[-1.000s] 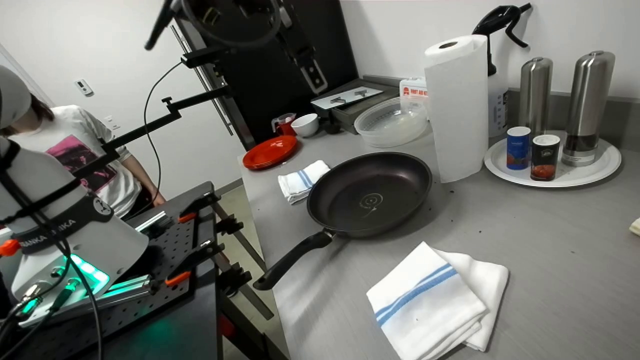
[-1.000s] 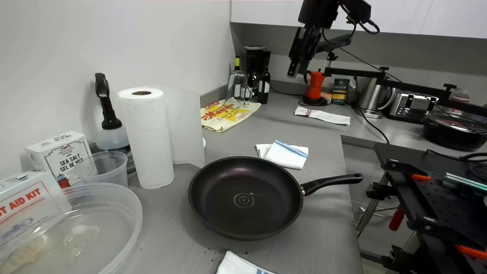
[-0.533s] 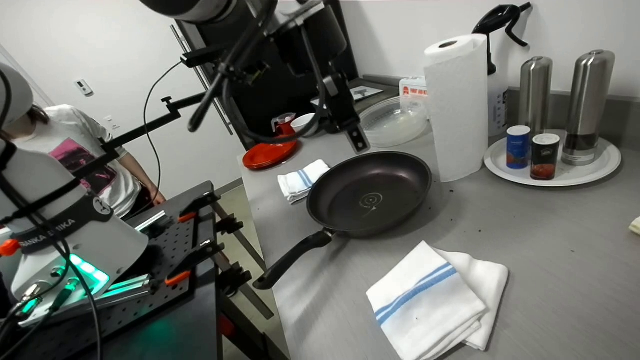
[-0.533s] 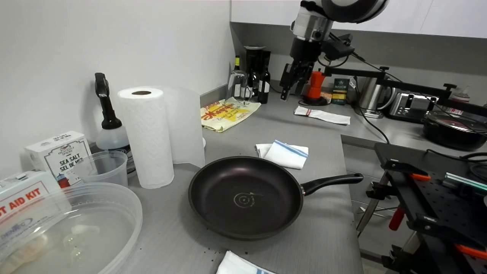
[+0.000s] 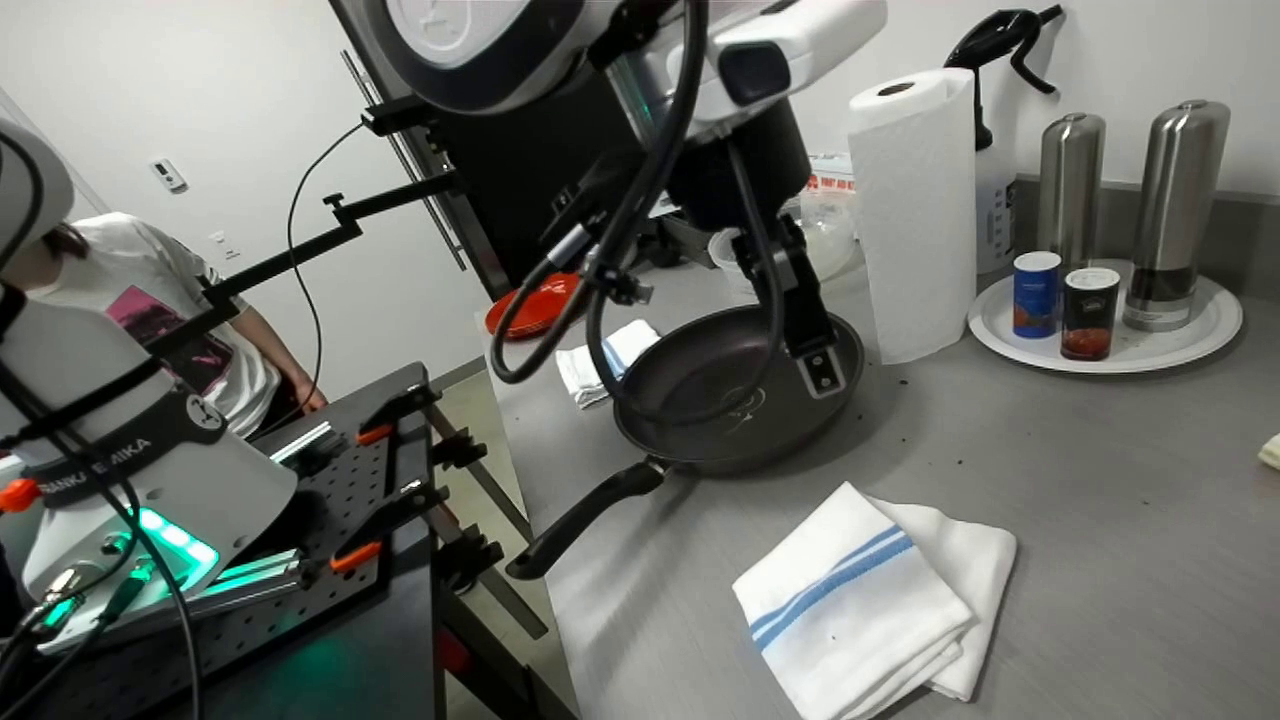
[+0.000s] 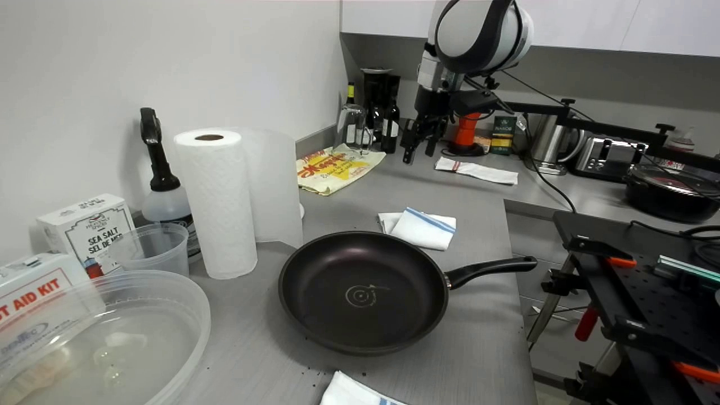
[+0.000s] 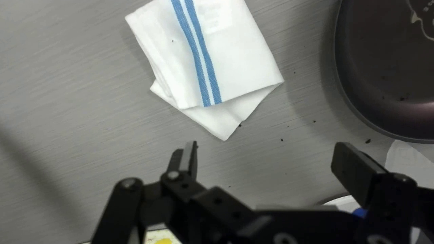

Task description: Wipe the pan with a towel

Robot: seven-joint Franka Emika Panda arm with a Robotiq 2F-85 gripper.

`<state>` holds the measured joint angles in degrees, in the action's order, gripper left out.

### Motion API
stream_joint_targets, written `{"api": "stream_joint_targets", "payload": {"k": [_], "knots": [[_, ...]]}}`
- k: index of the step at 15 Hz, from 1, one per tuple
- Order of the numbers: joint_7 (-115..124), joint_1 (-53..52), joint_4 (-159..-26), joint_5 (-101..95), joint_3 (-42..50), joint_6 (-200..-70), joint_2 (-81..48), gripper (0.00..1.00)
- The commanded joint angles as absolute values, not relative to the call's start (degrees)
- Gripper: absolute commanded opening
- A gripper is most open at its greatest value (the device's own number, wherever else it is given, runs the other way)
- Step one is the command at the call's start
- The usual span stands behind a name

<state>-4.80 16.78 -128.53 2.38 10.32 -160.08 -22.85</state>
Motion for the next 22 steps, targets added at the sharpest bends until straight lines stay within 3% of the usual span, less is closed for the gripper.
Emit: {"api": "stream_joint_targets", "payload": {"k": [1, 11, 22], "knots": [[-7.5, 20.3, -121.6, 4.9, 8.6, -158.6, -29.6, 1.00], [-15.0, 28.1, -117.1, 5.0, 4.8, -158.2, -38.3, 1.00], [-14.5, 28.6, -114.7, 4.3, 2.5, -159.5, -46.0, 1.00]]}}
